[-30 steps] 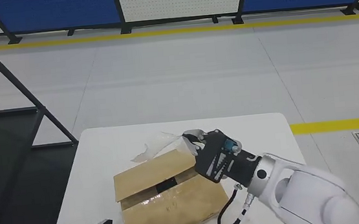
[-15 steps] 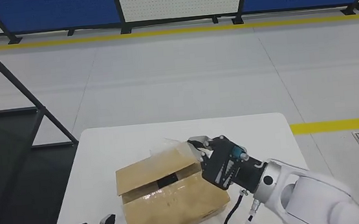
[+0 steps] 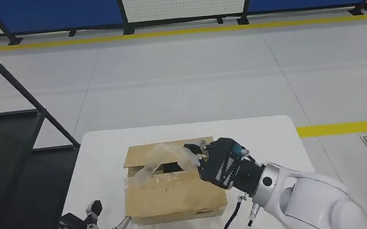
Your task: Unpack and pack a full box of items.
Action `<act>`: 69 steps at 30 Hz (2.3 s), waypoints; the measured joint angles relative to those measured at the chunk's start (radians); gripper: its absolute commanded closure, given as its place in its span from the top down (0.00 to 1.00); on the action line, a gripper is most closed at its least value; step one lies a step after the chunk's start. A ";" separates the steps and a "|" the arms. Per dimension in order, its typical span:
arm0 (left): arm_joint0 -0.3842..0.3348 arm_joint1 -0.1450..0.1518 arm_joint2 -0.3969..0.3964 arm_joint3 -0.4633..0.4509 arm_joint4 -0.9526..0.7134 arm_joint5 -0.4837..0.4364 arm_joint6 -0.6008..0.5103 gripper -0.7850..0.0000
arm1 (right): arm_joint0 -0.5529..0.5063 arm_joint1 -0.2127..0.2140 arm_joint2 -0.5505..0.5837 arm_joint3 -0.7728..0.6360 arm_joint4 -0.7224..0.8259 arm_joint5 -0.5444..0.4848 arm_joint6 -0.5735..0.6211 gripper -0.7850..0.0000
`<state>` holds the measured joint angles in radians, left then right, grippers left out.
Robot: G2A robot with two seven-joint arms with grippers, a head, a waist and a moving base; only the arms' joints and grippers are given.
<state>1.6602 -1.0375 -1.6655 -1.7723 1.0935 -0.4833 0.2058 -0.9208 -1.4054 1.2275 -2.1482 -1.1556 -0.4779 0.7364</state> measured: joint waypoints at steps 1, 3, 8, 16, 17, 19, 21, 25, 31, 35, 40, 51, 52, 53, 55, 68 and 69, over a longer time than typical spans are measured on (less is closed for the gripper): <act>0.004 0.001 -0.016 0.000 -0.023 -0.017 0.012 1.00 | 0.013 0.000 -0.010 0.011 -0.004 0.020 0.027 0.00; 0.014 0.002 -0.052 -0.002 -0.061 -0.040 0.035 1.00 | 0.021 -0.001 -0.015 0.017 -0.010 0.028 0.054 0.00; 0.024 0.002 -0.155 -0.019 -0.052 0.031 0.096 1.00 | 0.020 0.000 -0.014 0.016 -0.010 0.026 0.047 0.00; -0.055 -0.011 -0.131 -0.039 -0.004 0.216 0.103 1.00 | 0.035 -0.011 -0.078 0.063 0.003 0.155 0.021 0.00; -0.069 -0.012 -0.126 -0.038 -0.012 0.231 0.095 1.00 | 0.045 -0.013 -0.091 0.072 0.007 0.173 0.026 0.00; -0.107 -0.015 -0.114 -0.035 -0.027 0.264 0.069 1.00 | 0.068 -0.019 -0.121 0.089 0.014 0.211 0.035 0.00; -0.142 -0.017 -0.100 -0.031 -0.034 0.282 0.041 1.00 | 0.085 -0.024 -0.145 0.102 0.016 0.244 0.041 0.00; -0.233 -0.017 -0.070 0.002 -0.052 0.267 -0.032 1.00 | 0.120 -0.036 -0.204 0.124 -0.016 0.337 0.052 0.00; -0.318 -0.016 -0.036 0.070 -0.051 0.222 -0.119 1.00 | 0.172 -0.061 -0.324 0.163 -0.161 0.511 0.063 0.00; -0.329 -0.017 -0.030 0.091 -0.071 0.212 -0.161 1.00 | 0.174 -0.062 -0.326 0.164 -0.165 0.516 0.066 0.00; -0.329 -0.017 -0.030 0.090 -0.070 0.212 -0.158 1.00 | 0.174 -0.062 -0.326 0.164 -0.165 0.515 0.066 0.00; -0.355 -0.021 0.002 0.098 0.008 0.257 -0.154 1.00 | 0.177 -0.090 -0.366 0.224 -0.130 0.606 -0.006 0.00; -0.365 -0.022 0.009 0.104 0.016 0.258 -0.154 1.00 | 0.182 -0.095 -0.373 0.232 -0.122 0.623 -0.011 0.00; -0.372 -0.023 0.014 0.109 0.021 0.258 -0.154 1.00 | 0.186 -0.099 -0.378 0.237 -0.118 0.635 -0.012 0.00; -0.391 -0.024 0.027 0.120 0.037 0.260 -0.157 1.00 | 0.196 -0.107 -0.391 0.247 -0.118 0.659 -0.012 0.00; -0.473 -0.032 0.096 0.172 0.070 0.239 -0.169 1.00 | 0.223 -0.147 -0.459 0.276 -0.280 0.810 0.104 0.00; -0.476 -0.033 0.099 0.172 0.073 0.236 -0.170 1.00 | 0.222 -0.148 -0.459 0.276 -0.292 0.811 0.122 0.00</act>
<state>1.1840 -1.0702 -1.5661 -1.5998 1.1664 -0.2474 0.0358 -0.6988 -1.5537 0.7681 -1.8724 -1.4478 0.3327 0.8588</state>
